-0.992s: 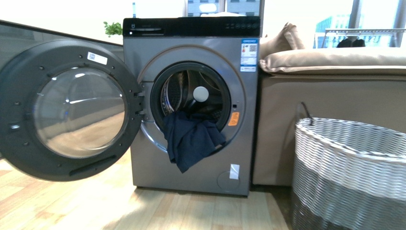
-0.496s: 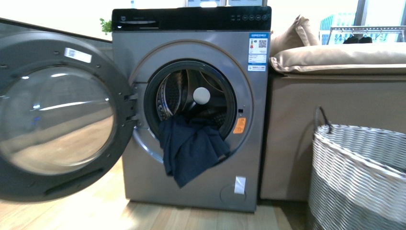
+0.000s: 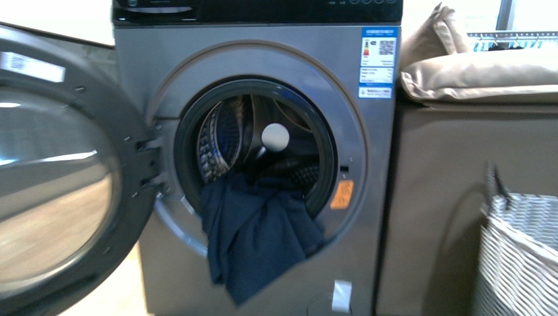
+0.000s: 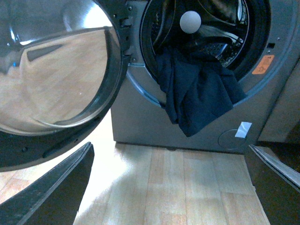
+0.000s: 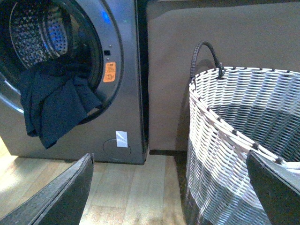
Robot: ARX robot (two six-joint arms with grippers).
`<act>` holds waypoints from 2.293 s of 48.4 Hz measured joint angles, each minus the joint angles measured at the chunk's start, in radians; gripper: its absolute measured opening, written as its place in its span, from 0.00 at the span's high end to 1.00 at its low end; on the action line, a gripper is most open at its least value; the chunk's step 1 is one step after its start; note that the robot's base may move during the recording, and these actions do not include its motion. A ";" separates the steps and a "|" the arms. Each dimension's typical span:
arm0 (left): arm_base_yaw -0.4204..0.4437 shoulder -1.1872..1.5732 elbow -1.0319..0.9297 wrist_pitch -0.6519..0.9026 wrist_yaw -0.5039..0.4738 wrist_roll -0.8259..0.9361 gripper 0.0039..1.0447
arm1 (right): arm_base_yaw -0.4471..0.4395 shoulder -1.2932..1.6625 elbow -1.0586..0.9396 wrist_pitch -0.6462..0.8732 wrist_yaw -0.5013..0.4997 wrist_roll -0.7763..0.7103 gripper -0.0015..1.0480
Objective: Collect clothes from washing machine
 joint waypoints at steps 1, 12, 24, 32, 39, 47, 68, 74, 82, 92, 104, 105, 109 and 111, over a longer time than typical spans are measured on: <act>0.000 -0.002 0.000 0.000 0.000 0.000 0.06 | 0.000 0.000 0.000 0.000 0.000 0.000 0.07; 0.000 -0.001 0.000 0.000 -0.001 0.000 0.06 | 0.000 0.000 0.000 0.000 -0.003 0.000 0.07; 0.000 -0.001 0.000 0.000 -0.002 0.000 0.06 | 0.000 0.000 0.000 0.000 -0.003 0.000 0.07; 0.000 -0.001 0.000 0.000 -0.001 0.000 0.06 | 0.000 0.000 0.000 0.000 -0.003 0.000 0.07; 0.027 0.016 0.008 -0.027 0.071 -0.030 0.06 | 0.000 0.000 0.000 0.000 -0.003 0.000 0.07; 0.102 0.254 0.095 -0.017 0.463 -0.208 0.06 | 0.000 0.000 0.000 0.000 -0.001 0.000 0.07; -0.152 0.936 0.377 0.463 0.280 -0.170 0.06 | 0.000 0.000 0.000 0.000 -0.002 0.000 0.07; -0.218 1.131 0.482 0.504 0.233 -0.136 0.06 | 0.000 0.000 0.000 0.000 -0.002 0.000 0.07; -0.282 1.313 0.620 0.516 0.164 -0.089 0.06 | 0.000 0.000 0.000 0.000 -0.002 0.000 0.07; -0.335 1.511 0.783 0.500 0.098 -0.010 0.06 | 0.000 0.000 0.000 0.000 -0.002 0.000 0.07; -0.318 1.781 0.980 0.450 -0.011 0.048 0.06 | 0.000 0.000 0.000 0.000 -0.002 0.000 0.07; -0.315 1.797 0.992 0.444 -0.015 0.050 0.06 | 0.000 0.000 0.000 0.000 -0.002 0.000 0.07; -0.306 1.848 1.039 0.424 -0.019 0.049 0.06 | 0.000 0.000 0.000 0.000 -0.002 0.000 0.07; -0.303 1.869 1.060 0.410 -0.018 0.045 0.06 | 0.000 0.000 0.000 0.000 -0.002 0.000 0.07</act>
